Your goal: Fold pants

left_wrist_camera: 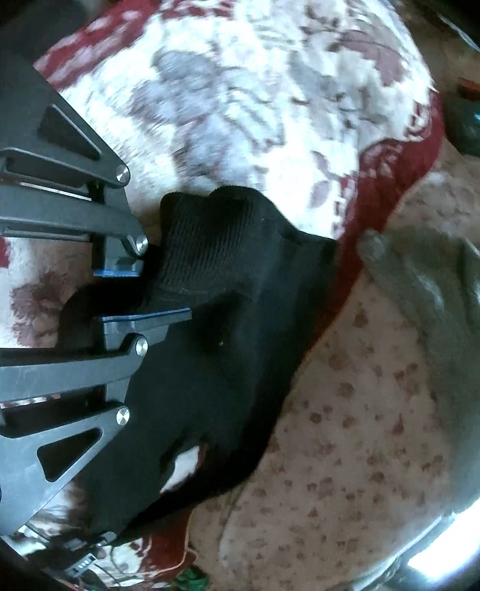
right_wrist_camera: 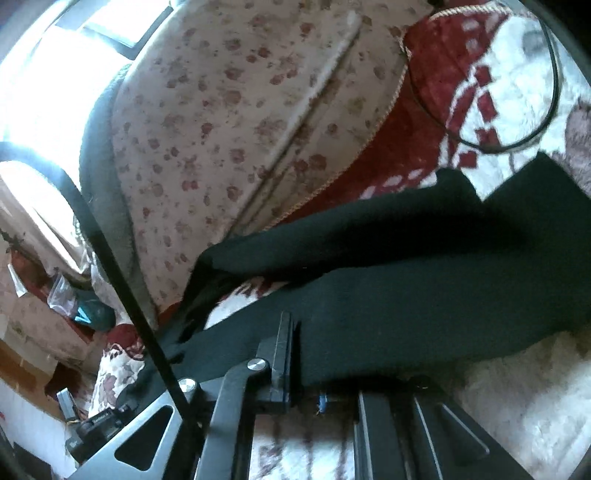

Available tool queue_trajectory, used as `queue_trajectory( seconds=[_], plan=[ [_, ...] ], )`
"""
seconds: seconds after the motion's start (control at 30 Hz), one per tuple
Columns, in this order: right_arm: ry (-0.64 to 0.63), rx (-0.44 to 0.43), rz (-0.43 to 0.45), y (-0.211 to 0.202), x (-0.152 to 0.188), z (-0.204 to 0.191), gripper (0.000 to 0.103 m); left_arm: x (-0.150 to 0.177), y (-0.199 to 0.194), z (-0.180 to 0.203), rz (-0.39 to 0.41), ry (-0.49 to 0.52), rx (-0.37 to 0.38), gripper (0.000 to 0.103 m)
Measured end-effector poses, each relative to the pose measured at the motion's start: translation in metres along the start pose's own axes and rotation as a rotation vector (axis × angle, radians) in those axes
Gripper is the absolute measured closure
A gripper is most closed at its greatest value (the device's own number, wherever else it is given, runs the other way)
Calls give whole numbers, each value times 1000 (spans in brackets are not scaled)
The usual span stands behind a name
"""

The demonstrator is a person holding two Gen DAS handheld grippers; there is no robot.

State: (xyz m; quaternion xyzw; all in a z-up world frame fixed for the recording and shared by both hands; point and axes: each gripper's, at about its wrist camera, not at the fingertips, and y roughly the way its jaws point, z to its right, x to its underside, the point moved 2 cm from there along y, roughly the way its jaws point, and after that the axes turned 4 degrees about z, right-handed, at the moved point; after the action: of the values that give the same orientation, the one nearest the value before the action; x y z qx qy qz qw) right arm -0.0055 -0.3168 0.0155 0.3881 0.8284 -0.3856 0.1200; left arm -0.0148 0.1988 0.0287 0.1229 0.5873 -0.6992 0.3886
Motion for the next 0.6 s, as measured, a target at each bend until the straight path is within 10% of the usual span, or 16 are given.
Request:
queue_trajectory(
  seconds=[0.6],
  plan=[
    [-122, -127, -222, -5, 90, -68, 94, -10, -39, -101, -19, 25, -116, 91]
  ],
)
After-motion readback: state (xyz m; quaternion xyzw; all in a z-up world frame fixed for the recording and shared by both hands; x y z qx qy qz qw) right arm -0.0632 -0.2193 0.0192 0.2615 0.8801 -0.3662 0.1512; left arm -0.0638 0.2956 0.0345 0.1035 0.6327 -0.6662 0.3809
